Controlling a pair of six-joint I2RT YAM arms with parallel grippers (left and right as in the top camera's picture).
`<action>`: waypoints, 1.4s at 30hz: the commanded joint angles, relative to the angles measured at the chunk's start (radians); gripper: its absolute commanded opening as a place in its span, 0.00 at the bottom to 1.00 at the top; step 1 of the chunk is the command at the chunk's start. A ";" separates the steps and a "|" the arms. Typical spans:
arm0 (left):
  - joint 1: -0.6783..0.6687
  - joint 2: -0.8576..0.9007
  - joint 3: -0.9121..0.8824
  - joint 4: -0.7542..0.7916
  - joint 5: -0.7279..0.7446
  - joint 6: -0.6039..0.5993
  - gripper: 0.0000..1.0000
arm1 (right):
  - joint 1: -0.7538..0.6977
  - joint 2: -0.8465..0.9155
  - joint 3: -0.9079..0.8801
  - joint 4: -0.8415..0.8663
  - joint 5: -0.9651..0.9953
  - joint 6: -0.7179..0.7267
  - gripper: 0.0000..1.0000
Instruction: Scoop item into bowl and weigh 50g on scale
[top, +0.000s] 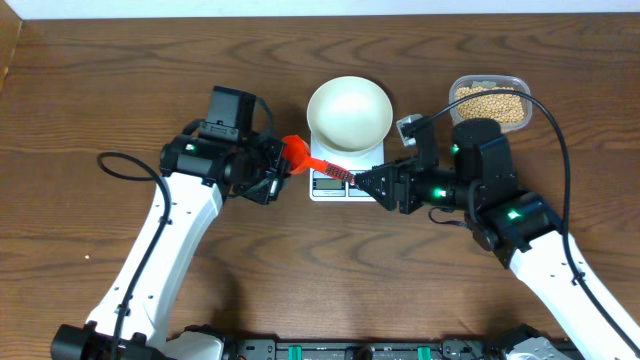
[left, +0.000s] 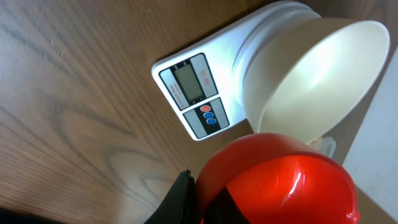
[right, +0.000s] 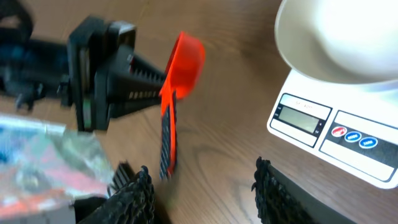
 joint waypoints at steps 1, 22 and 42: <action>-0.033 -0.006 0.006 0.000 -0.060 -0.132 0.07 | 0.027 0.003 0.016 0.043 0.093 0.126 0.52; -0.108 -0.006 0.006 0.000 -0.084 -0.198 0.07 | 0.051 0.109 0.016 0.124 0.022 0.223 0.54; -0.116 -0.006 0.006 -0.008 -0.044 -0.198 0.07 | 0.066 0.110 0.016 0.167 -0.023 0.247 0.32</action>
